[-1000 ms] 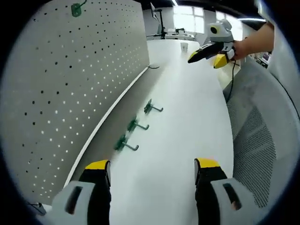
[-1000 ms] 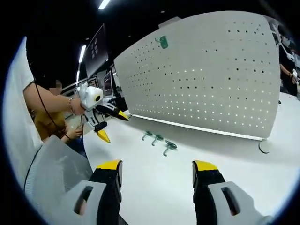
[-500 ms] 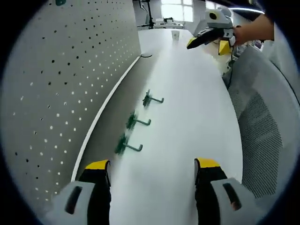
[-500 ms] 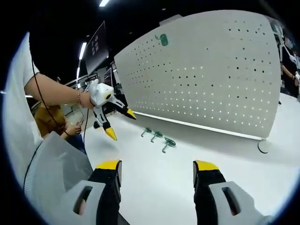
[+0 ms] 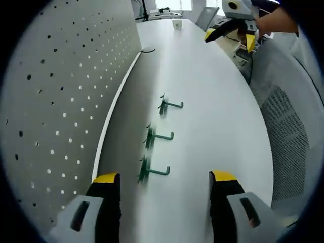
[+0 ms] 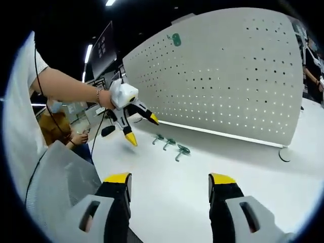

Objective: Insert the hook assembly into the mounting plate slot until the hook locks in place.

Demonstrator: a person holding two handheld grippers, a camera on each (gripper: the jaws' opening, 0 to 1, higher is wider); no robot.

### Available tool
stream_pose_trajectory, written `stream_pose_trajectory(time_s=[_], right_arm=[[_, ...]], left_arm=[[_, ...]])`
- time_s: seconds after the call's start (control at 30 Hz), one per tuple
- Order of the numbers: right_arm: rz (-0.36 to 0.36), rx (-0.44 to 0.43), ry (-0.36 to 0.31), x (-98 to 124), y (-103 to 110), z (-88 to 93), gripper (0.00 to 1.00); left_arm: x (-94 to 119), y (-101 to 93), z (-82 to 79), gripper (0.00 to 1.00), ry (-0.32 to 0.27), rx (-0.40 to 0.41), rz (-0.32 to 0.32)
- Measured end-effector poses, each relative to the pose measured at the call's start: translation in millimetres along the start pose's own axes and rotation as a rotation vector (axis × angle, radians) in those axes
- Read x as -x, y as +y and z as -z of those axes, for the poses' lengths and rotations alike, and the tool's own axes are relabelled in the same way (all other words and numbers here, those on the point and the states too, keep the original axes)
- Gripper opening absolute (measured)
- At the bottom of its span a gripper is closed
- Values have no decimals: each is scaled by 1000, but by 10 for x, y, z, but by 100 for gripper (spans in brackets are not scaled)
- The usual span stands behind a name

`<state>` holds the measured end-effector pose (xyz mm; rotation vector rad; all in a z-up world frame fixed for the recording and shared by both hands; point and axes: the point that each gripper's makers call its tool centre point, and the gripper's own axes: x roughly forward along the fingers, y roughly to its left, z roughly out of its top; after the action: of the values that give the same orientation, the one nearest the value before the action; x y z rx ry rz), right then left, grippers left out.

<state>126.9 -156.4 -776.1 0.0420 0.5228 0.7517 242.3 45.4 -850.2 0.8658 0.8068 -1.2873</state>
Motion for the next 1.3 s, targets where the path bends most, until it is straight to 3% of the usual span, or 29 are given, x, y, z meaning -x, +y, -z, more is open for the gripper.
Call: stream_pose_trajectory(time_s=[0.27,0.37,0.5,0.7,1.3], right_arm=[[0,-12,-4,8,-7,6,59],[-1,-16,0,0,-9,19,59],[-2,-17,-4,3,-2,-3,59],[4,-29,-1,18,-13,30,59],[22,-54,-18,34,-42,6,56]], left_arm=[[-67,88,88,73,38,-15,39],[-85,77,138,72,71,-61,65],[-134,130,220,72,106,-55,74],[-227,107,215,71,129,-104,101],[-320,130,131,68,80,-84,134]])
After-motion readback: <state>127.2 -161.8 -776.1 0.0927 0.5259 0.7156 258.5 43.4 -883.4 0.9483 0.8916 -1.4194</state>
